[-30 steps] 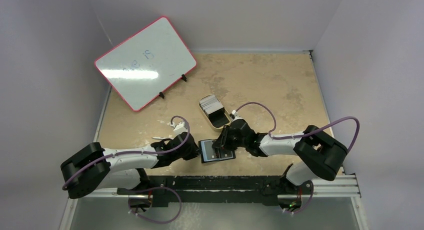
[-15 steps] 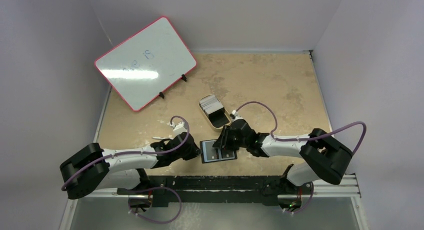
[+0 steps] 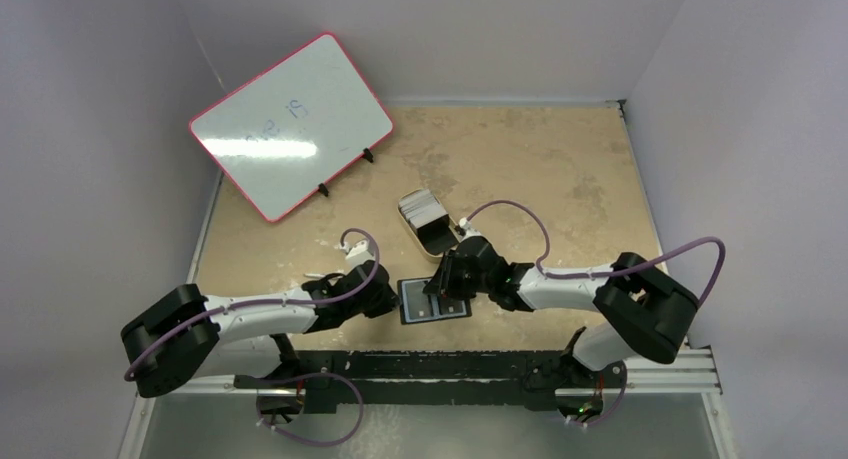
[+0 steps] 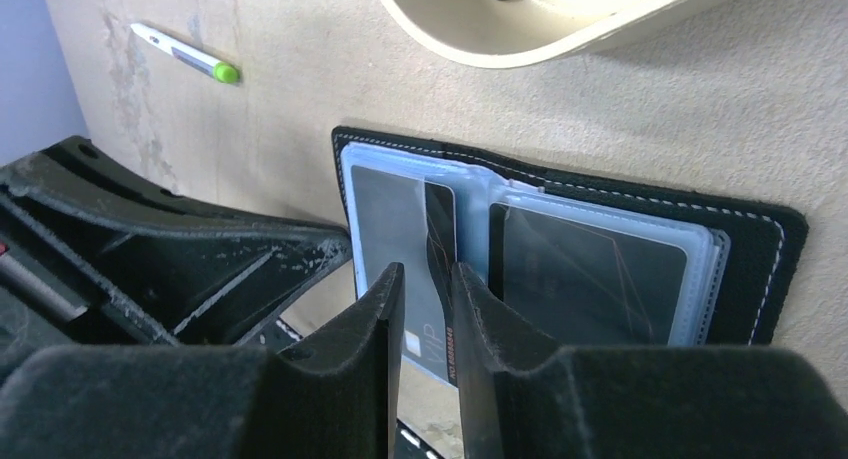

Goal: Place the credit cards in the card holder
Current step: Insert the credit card into the card holder.

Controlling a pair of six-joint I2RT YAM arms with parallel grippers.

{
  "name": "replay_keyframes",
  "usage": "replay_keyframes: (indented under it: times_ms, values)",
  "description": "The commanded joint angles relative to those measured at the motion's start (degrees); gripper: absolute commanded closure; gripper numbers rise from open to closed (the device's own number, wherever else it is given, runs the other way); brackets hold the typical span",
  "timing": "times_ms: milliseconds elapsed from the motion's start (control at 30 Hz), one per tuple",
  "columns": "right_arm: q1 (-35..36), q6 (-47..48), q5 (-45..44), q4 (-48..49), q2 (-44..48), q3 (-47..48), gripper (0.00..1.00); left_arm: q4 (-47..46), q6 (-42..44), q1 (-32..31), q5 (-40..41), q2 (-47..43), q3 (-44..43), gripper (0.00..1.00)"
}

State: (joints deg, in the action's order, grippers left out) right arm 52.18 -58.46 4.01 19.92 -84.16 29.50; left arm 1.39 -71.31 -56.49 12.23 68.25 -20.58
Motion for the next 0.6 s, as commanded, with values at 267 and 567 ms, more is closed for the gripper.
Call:
replay_keyframes:
  times_ms: [267, 567]
  values:
    - [0.48, 3.79, -5.26, -9.98, 9.57, 2.57, 0.70, 4.32, 1.47, 2.70, 1.53, -8.08, -3.98, 0.86]
    - [0.42, 5.72, -9.54, -14.56, 10.49, 2.40, 0.73, -2.92, 2.68, 2.70, -2.80, -2.10, -4.69, 0.71]
